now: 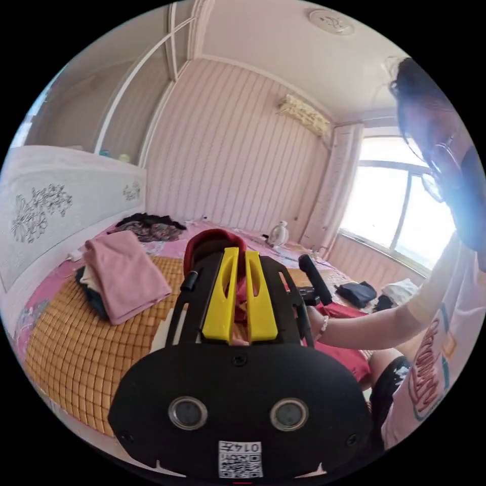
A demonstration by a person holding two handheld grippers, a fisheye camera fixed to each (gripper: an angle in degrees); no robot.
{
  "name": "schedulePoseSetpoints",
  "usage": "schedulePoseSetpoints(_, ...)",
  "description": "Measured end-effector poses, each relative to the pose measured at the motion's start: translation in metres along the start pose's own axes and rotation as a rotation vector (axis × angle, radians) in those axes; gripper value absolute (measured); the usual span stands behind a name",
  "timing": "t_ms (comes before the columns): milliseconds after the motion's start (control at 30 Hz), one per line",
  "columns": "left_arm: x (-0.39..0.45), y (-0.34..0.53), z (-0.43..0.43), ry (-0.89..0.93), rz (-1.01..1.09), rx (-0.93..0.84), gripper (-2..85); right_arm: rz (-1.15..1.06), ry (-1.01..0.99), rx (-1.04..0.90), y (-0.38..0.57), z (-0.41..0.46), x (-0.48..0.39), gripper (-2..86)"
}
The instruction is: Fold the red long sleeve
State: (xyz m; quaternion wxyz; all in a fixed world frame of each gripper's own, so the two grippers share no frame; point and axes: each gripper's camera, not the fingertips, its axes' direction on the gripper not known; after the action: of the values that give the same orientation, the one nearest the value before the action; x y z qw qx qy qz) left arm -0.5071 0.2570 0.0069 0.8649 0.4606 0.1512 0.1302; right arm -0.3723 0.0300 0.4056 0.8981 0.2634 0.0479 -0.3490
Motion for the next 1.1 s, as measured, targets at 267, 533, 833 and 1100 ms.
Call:
schedulePoseSetpoints(267,0.199,0.074,0.136,0.768,0.042,-0.251,-0.9,0.342,0.028,-0.13,0.244,-0.122,0.062,8.0)
schedulePoseSetpoints(533,0.236,0.197,0.179,0.619,-0.091,-0.674,0.3,0.617,0.183,-0.253,0.393,-0.191,0.067,9.7)
schedulePoseSetpoints(833,0.327,0.212,0.265,0.51,0.218,-0.769,3.4,0.683,0.317,-0.174,0.379,-0.157,0.12,10.0)
schedulePoseSetpoints(1100,0.361,0.234,0.299,0.534,0.403,-0.87,2.3,0.604,0.307,-0.129,0.376,-0.189,0.117,0.3)
